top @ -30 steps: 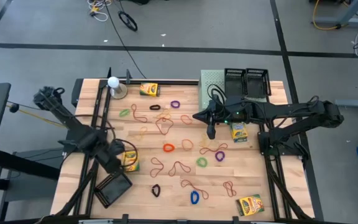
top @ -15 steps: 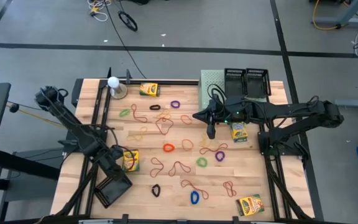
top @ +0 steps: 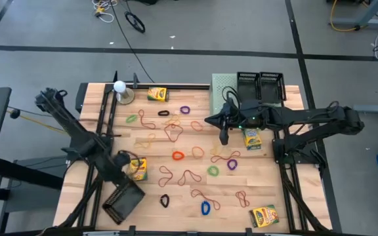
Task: Pick & Place Office Desk Supplies
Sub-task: Put the black basket on the shelf on the shelf
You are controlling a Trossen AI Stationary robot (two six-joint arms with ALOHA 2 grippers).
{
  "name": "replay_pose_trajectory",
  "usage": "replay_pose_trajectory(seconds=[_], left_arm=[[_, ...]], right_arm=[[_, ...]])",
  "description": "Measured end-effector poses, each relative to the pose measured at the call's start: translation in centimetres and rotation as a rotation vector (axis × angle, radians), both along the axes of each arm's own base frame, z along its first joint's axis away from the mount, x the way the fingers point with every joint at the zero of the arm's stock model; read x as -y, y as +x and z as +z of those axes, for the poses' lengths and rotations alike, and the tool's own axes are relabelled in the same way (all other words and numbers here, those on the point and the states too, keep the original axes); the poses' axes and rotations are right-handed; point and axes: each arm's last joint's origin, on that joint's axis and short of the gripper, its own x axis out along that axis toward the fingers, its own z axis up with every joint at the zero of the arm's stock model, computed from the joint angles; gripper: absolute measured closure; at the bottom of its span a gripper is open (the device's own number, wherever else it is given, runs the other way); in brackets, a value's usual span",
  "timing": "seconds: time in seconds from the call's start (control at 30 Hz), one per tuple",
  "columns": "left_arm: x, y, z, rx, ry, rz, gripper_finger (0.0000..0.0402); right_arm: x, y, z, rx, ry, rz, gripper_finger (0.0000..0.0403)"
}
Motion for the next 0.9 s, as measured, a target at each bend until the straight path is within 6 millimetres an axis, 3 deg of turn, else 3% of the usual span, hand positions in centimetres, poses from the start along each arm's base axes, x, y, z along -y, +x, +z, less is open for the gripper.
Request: replay_pose_trajectory(seconds=[0.17,0.37,0.63,0.77,0.9], left_arm=[[-3.0,1.9,3.1,0.208,0.04,0.285,0.0384],[-7.9,7.0,2.6,0.303,0.155,0.497,0.0385],[-13.6,15.0,-1.7,0.389,0.129,0.512,0.0384],[-14.6,17.9,-4.2,0.437,0.034,0.506,0.0384],[-14.9,19.5,-6.5,0.373,0.058,0.501,0.0384]], right_arm=[[0.0,-1.0,1.0,0.04,0.0,0.0,0.04],[0.0,-2.2,1.9,0.067,-0.003,-0.007,0.04],[0.0,-2.5,2.1,0.067,-0.003,-0.006,0.04],[0.0,-2.6,1.9,0.051,0.001,-0.006,0.04],[-0.1,-2.6,1.8,0.041,0.001,-0.005,0.04]])
